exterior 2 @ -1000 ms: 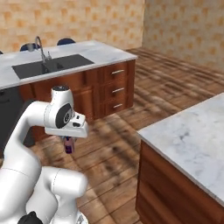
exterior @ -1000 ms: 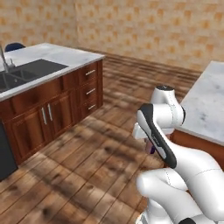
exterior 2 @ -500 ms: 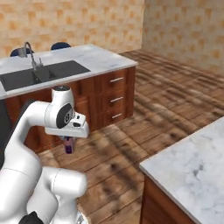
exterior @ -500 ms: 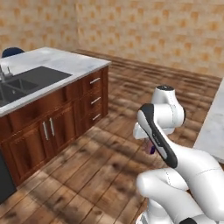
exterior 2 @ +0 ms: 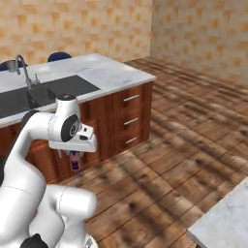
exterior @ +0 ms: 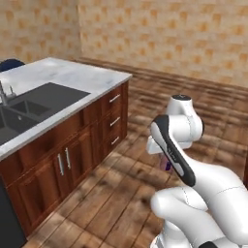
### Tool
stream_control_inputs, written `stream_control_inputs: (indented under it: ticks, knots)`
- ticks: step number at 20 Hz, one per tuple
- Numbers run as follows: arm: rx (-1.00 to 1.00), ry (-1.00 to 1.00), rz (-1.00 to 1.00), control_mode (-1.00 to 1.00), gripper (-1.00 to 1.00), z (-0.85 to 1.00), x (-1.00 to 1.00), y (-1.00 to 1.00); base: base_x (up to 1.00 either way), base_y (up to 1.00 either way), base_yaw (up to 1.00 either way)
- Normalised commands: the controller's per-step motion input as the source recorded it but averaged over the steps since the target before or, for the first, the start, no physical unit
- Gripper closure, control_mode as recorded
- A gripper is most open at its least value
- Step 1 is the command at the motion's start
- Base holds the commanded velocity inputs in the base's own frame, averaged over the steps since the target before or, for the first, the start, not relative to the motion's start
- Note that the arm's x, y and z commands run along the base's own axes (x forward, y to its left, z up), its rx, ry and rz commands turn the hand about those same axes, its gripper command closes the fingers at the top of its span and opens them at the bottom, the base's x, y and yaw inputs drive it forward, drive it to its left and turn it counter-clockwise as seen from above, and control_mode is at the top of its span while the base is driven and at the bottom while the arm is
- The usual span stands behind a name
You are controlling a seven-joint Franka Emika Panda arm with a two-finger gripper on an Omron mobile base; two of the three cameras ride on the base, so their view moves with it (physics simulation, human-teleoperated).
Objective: There is a wine glass and glass cup on the dining counter. Place the wine bottle next to the wine glass and the juice bottle next to the glass cup.
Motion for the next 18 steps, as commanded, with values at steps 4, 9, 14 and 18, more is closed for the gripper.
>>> stream_control_inputs:
  ticks: [4,9,14,18]
  knots:
    - [0.0,0.0,0.0,1.0,1.0,0.0,0.0,0.0,0.83,0.19,-0.23]
    - [0.0,0.0,0.0,1.0,1.0,0.0,0.0,0.0,0.76,0.08,-0.28]
    - [0.0,0.0,0.0,1.0,1.0,0.0,0.0,0.0,0.77,0.03,-0.25]
    - [0.0,0.0,0.0,1.0,1.0,0.0,0.0,0.0,0.78,0.0,-0.22]
